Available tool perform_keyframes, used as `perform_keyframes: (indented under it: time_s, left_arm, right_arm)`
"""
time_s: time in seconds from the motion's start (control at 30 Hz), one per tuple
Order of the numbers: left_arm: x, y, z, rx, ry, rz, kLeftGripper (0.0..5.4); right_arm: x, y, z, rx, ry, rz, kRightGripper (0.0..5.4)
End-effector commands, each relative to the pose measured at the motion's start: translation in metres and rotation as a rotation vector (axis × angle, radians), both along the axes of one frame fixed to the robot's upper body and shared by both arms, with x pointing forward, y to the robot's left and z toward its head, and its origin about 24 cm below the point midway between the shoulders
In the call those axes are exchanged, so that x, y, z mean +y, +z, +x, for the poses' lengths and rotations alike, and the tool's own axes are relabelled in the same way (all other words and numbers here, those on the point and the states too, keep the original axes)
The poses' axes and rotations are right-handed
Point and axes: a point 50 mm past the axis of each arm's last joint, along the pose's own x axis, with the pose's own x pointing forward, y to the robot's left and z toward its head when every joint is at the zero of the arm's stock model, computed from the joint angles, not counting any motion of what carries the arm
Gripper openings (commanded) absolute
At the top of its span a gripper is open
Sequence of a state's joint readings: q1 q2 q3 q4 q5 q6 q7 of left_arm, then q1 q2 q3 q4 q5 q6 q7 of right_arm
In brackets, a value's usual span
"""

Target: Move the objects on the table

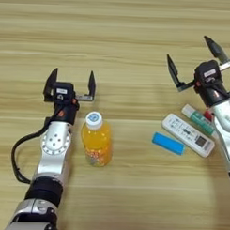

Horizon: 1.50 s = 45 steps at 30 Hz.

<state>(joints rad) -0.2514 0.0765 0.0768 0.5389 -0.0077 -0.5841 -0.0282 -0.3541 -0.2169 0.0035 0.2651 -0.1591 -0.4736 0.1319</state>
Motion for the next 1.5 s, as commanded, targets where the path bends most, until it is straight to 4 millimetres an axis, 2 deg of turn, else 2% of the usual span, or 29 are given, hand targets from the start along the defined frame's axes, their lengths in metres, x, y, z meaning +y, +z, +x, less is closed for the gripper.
perform_keyframes:
  time_s: [0.03, 0.23, 0.5, 0.7, 1.0, 1.2, 1.3, 1.5]
  left_arm:
    - [0.004, 0.001, -0.001, -0.007, 0.007, 0.001, 5.40]
    - [0.005, 0.001, -0.002, -0.010, 0.009, 0.001, 5.40]
    - [0.009, 0.002, -0.003, -0.010, 0.012, 0.002, 5.40]
    - [0.014, 0.002, -0.003, -0.008, 0.013, 0.005, 5.40]
    - [0.021, 0.005, -0.005, -0.017, 0.010, -0.009, 5.40]
    - [0.030, 0.022, -0.005, -0.055, -0.030, 0.002, 5.40]
    - [0.035, 0.037, -0.006, -0.085, -0.078, 0.001, 5.40]
    - [0.032, 0.068, -0.020, -0.110, -0.342, -0.049, 5.40]
  right_arm:
    - [-0.015, -0.004, 0.008, 0.000, -0.133, 0.044, 5.36]
    - [-0.031, -0.016, 0.011, 0.040, -0.217, 0.142, 5.36]
    - [-0.051, -0.018, 0.009, 0.041, -0.187, 0.248, 5.36]
    - [-0.062, -0.030, 0.011, 0.100, -0.185, 0.335, 5.36]
    - [-0.064, -0.039, 0.012, 0.105, -0.205, 0.349, 5.36]
    - [-0.062, -0.040, 0.013, 0.111, -0.207, 0.361, 5.36]
    - [-0.061, -0.040, 0.013, 0.109, -0.204, 0.358, 5.36]
    - [-0.059, -0.040, 0.013, 0.107, -0.201, 0.355, 5.36]
